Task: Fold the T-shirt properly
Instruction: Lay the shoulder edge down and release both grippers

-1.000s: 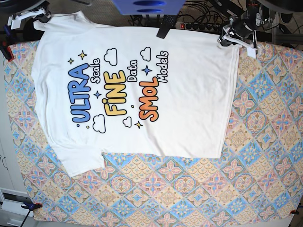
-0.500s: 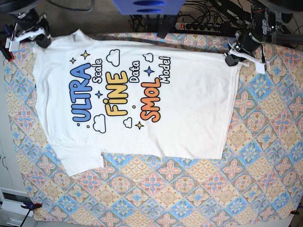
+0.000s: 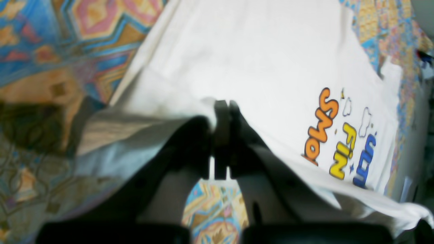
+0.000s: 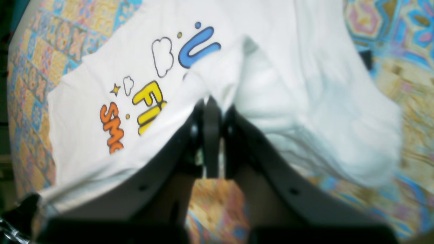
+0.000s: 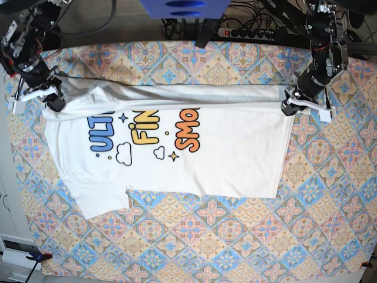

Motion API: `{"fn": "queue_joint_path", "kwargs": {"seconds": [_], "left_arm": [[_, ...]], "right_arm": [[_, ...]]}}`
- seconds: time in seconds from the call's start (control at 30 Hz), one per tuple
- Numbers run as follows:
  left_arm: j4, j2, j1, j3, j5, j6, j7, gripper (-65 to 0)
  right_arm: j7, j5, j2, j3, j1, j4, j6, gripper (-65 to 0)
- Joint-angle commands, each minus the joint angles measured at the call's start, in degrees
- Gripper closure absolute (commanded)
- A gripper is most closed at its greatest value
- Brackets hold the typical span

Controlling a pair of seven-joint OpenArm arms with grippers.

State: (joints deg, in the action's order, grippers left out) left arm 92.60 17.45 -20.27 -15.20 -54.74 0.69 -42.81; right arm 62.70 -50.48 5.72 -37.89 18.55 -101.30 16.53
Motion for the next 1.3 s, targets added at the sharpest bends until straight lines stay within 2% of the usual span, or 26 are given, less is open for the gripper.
{"fn": "queue_joint_path", "kwargs": {"seconds": [0.0, 0.1, 0.27, 0.47, 0.57, 0.77, 0.97, 1.1, 1.27], "left_arm": [[-0.51, 0.7, 1.24, -0.31, -0.34, -0.38, 0.83, 0.0], [-3.94, 0.88, 4.49, 1.88, -0.16, -0.47, 0.83, 0.0], [-9.92, 0.79, 9.06, 4.26, -0.16, -0.47, 0.83, 0.0], [-11.5, 0.7, 10.38, 6.1, -0.07, -0.47, 1.0, -0.5], [-11.5, 0.7, 10.38, 5.84, -0.07, -0.47, 1.09, -5.8], [-11.41, 1.58, 9.77, 5.75, -0.25, -0.29, 0.83, -22.8], [-4.29, 4.92, 3.44, 5.66, -5.79, -0.38, -0.23, -38.5], [-0.77, 5.45, -0.69, 4.26, -8.34, -0.29, -1.98, -42.4], [-0.95, 5.18, -4.12, 1.44, -9.22, -0.29, -1.98, -42.6]], "right_arm": [[-1.2, -0.91, 0.83, 0.48, -1.45, 0.59, 0.39, -0.2], [-1.38, 0.32, 0.83, 2.33, -5.31, 5.16, 0.39, -0.2], [-1.64, 5.69, 0.83, 5.05, -10.68, 9.56, 0.39, -0.5], [-1.73, 6.74, 0.83, 5.85, -15.34, 12.64, 0.39, -8.9], [-1.73, 6.74, 1.01, 5.85, -16.92, 13.96, 0.39, -12.5], [-1.2, 6.74, 1.19, 5.85, -16.57, 12.55, 0.39, -18.3], [-1.11, 6.57, 2.33, 5.49, -7.78, 3.85, 0.39, -26.2], [-1.2, 6.57, 2.42, 5.41, -1.71, -1.17, 0.39, -27.2], [-1.38, 6.48, 2.42, 5.41, 3.56, -3.1, 0.39, -27.2]]}}
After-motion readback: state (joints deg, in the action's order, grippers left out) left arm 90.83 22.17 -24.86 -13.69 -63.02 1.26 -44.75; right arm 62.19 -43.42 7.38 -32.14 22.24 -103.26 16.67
